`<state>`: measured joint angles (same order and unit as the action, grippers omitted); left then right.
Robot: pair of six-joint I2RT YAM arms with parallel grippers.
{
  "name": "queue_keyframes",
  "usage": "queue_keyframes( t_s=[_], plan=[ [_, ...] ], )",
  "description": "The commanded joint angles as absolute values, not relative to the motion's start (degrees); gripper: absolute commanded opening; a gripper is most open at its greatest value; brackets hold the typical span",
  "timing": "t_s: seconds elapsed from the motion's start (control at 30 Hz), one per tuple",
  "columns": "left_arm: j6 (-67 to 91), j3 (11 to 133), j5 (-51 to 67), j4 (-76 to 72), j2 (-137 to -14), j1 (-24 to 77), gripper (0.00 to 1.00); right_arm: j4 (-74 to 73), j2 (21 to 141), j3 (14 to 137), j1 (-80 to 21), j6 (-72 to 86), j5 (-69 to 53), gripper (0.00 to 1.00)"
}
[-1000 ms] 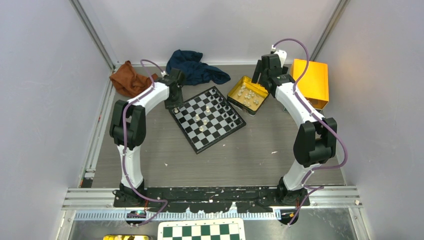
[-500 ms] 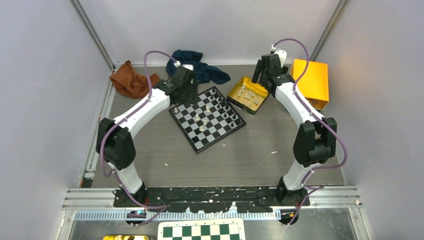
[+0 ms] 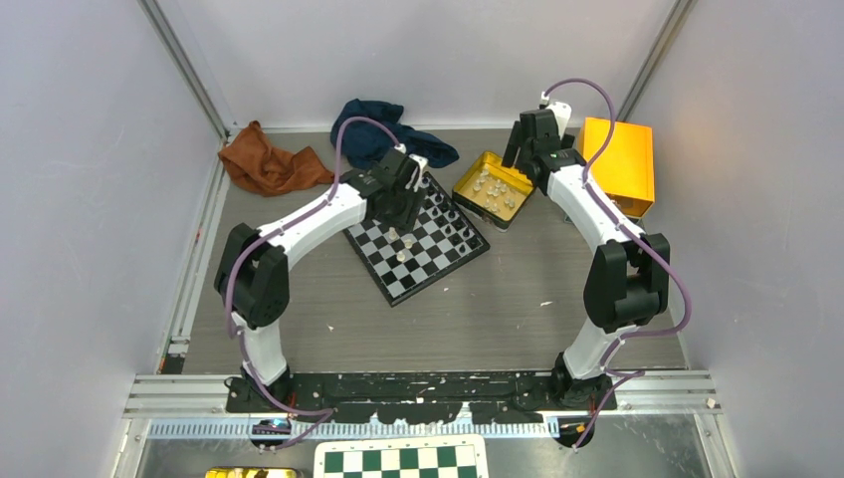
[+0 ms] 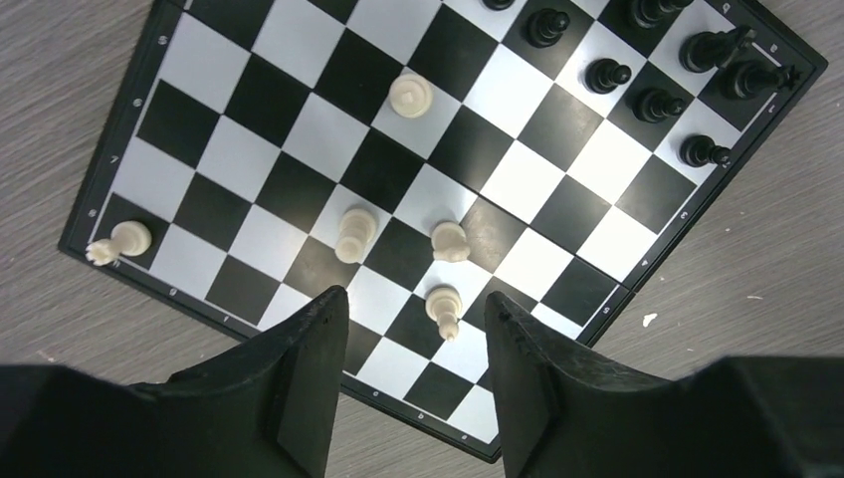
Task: Set up the chess pieces on the board
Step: Pick up the chess piece from the chessboard.
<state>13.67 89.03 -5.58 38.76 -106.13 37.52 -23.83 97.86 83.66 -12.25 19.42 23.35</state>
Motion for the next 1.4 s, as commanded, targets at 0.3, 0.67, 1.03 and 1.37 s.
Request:
queue_keyframes(
  t_s=[0.3,0.67,1.03,1.37],
  plan=[
    [10.55,94.03,-1.18,39.24,-110.16,40.51,0.49,-21.45,94.61,82.88,-12.44,19.46,25.53,0.84],
    [10.89,94.06,-3.84,39.90,-112.40,40.52,0.39,-21.27,94.91,82.71,-12.40,19.77,25.32,0.84],
    [11.40,94.92,-5.55,40.34,-115.09,40.47,0.36,-21.12,94.84,82.01,-12.44,19.52,25.48,0.84],
    [11.51,95.19,-6.94,40.43,-116.40,40.43,0.35,-20.84,94.83,81.48,-12.40,19.47,25.49,0.85]
  ],
)
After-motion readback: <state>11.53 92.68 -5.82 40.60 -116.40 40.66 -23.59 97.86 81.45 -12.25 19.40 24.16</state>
